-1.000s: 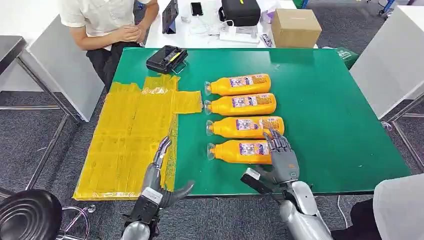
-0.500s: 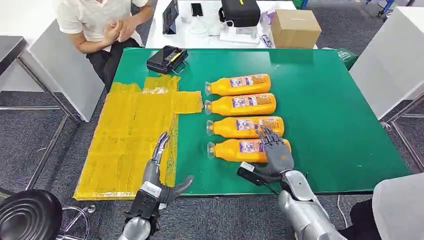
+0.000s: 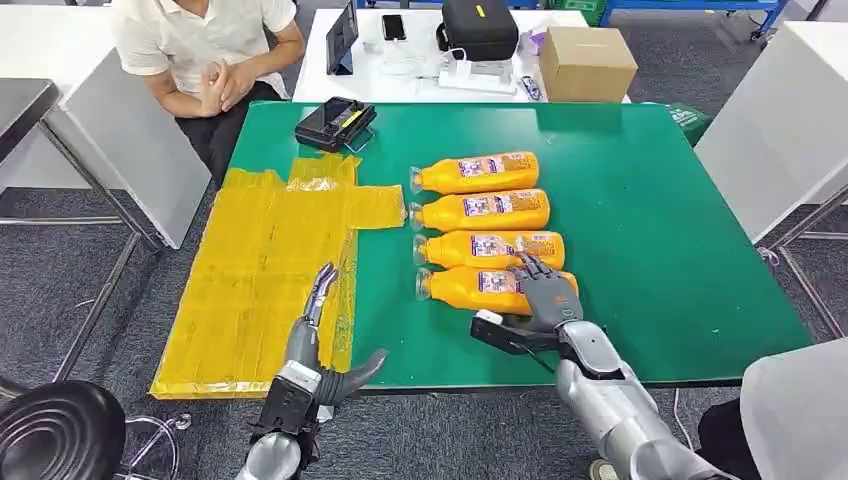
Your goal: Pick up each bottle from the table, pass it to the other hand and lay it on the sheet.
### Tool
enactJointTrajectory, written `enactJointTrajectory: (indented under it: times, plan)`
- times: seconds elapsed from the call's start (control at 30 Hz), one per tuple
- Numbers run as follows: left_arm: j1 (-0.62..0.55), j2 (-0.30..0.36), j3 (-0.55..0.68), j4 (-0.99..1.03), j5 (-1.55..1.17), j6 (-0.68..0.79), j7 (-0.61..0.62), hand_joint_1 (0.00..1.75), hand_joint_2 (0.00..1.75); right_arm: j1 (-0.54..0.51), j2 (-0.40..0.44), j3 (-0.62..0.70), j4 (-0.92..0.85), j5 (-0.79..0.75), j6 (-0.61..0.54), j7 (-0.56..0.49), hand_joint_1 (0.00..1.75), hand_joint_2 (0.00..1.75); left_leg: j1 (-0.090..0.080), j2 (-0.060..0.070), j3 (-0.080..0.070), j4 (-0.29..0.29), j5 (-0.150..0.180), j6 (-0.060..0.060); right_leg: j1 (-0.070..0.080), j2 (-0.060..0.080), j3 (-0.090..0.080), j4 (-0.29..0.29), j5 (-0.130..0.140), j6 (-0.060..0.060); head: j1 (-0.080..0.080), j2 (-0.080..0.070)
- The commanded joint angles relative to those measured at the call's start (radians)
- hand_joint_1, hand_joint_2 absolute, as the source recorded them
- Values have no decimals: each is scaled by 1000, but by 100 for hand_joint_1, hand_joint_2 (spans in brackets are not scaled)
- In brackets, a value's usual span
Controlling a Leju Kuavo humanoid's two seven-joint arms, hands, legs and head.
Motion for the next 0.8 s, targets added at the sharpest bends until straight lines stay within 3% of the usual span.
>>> enactJointTrajectory:
  times: [0.03,0.3,0.4,0.47,0.5,0.6,0.67,0.8]
  plan:
    - [-11,23,-4,0,-4,-10,11,0,175,45,-19,66,49,-1,76,30,173,175,1,-2,-1,-1,2,-1,1,-3,-1,-1,1,-1,0,0]
    - [-4,23,1,-9,-7,-13,13,0,175,86,-20,77,4,-5,50,23,162,175,1,-4,0,-3,2,-1,2,-4,5,-3,1,-2,0,0]
    - [-3,23,5,-8,-10,-16,14,0,175,101,-22,67,7,-34,70,24,168,175,1,-4,1,-2,1,-1,2,-4,8,-3,0,-1,0,0]
    - [-5,24,13,-9,5,-26,10,0,175,116,-14,23,9,-118,85,-49,171,175,1,-5,0,-4,3,-1,1,-6,6,-4,1,-2,0,0]
    - [-3,18,26,-10,39,-46,7,0,175,133,1,-26,0,-216,122,-139,175,175,1,-5,1,-2,2,-1,2,-6,4,-3,1,-1,0,0]
    - [-4,19,28,-9,41,-48,7,0,175,142,1,-26,2,-222,121,-146,175,175,1,-6,1,-2,2,-1,2,-6,3,-3,0,-1,0,0]
    - [57,-14,83,-61,214,-142,37,0,175,240,33,-104,-110,-381,146,-260,175,175,1,-5,1,-3,2,-1,2,-6,3,-4,1,-1,0,0]
    - [157,29,91,-139,404,-228,77,0,175,400,89,-107,-348,-477,120,-292,175,175,3,-2,8,-5,-1,-4,3,-2,8,-6,0,-2,0,0]
